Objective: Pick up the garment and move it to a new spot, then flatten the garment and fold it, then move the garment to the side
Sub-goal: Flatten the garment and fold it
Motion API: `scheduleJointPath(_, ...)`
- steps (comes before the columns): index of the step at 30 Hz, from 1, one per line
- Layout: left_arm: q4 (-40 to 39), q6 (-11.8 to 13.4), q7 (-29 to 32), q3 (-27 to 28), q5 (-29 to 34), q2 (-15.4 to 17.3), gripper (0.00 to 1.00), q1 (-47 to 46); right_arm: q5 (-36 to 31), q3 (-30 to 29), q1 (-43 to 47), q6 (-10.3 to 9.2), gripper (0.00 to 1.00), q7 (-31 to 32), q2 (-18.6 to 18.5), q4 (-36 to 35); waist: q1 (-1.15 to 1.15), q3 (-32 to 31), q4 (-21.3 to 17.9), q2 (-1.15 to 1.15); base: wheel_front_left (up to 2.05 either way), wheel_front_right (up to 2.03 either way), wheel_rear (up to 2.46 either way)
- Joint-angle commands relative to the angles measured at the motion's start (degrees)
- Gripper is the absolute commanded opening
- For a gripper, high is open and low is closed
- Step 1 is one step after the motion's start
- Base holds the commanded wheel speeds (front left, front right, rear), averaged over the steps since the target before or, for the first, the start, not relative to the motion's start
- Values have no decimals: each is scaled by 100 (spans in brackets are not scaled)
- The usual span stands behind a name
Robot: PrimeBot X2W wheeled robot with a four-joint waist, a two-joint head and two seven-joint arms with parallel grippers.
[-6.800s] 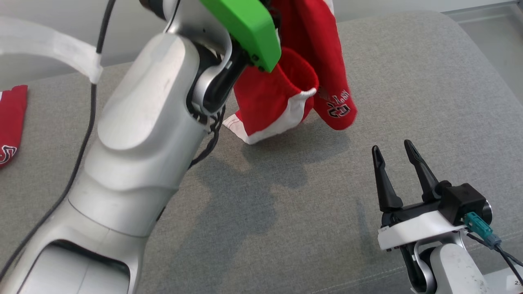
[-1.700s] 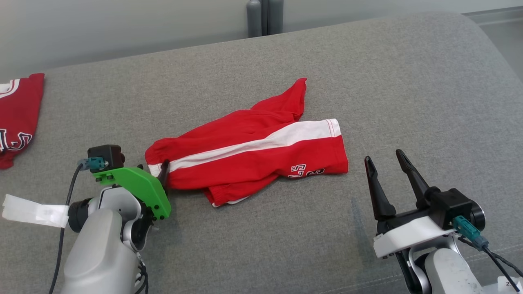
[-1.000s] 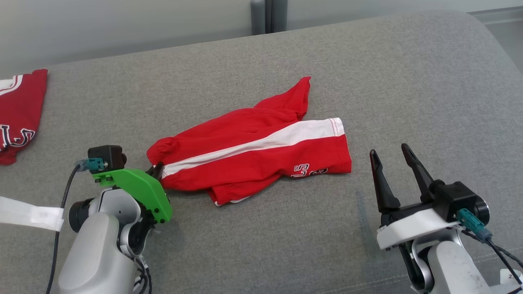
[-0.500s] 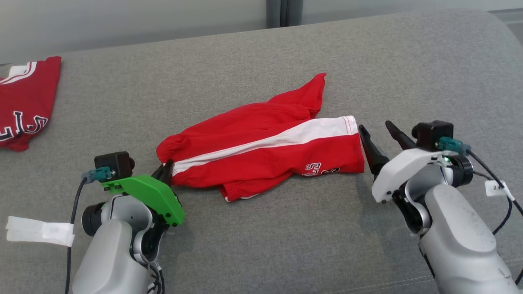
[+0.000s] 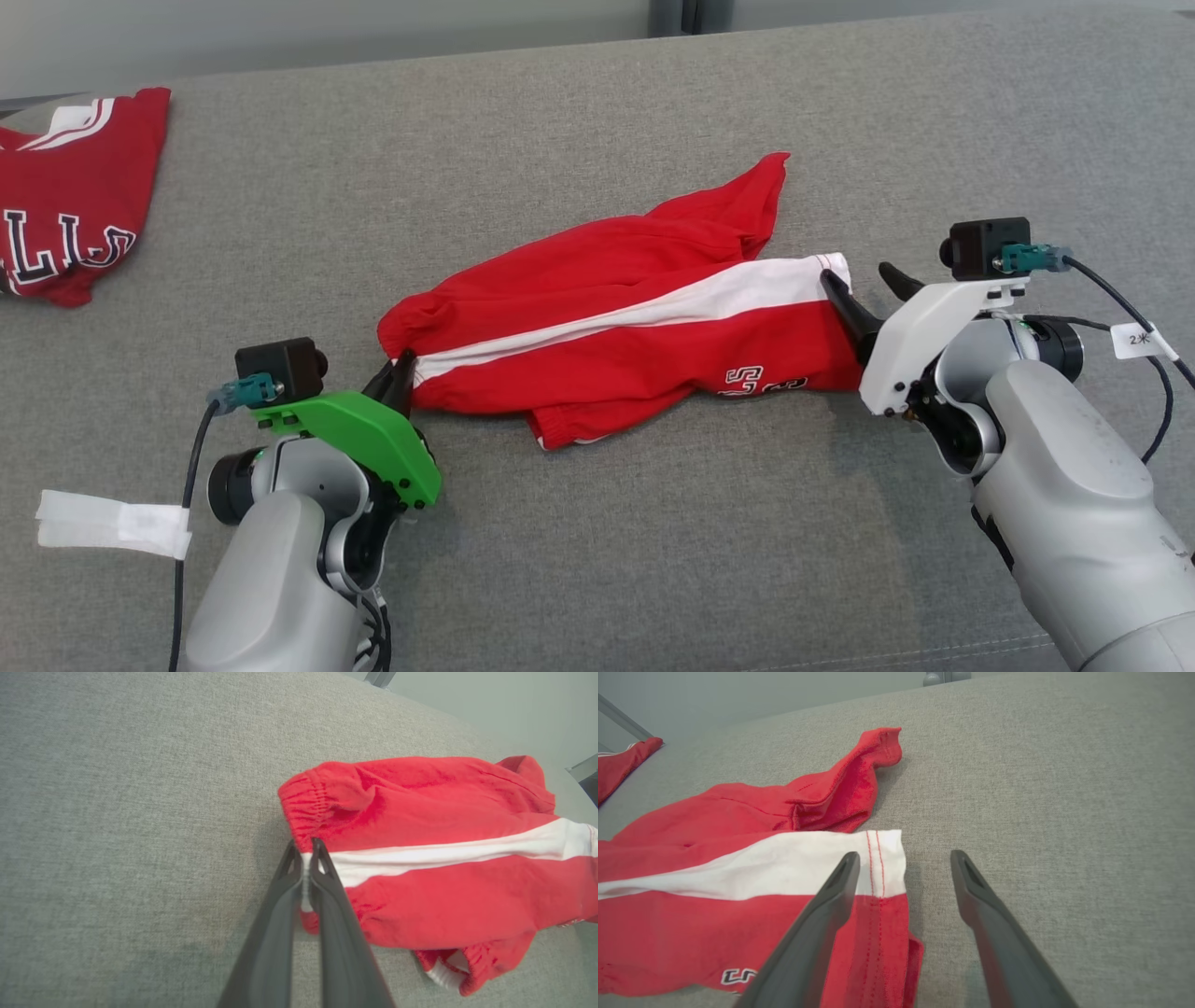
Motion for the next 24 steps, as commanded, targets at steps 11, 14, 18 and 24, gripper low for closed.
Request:
scheduleJointPath(11,118,-37,-59,-117,-47,-11,0,-221,908,769,-539,1,100,118,-114,429,0,163,92,0,0,0,0)
scheduleJointPath(14,146,-41,-75,-138,-49,-15,0,-241,1122,928,-622,0,91,141,-128,487,0,176,105,0,0,0,0)
scheduleJointPath(18,191,-47,-89,-163,-66,-3,0,-293,1381,1197,-741,0,84,104,-161,631,0,194,132,0,0,0,0)
scheduleJointPath(24,249,-47,-100,-208,-69,-9,0,-313,1638,1467,-873,1,47,19,-186,844,0,196,174,0,0,0,0)
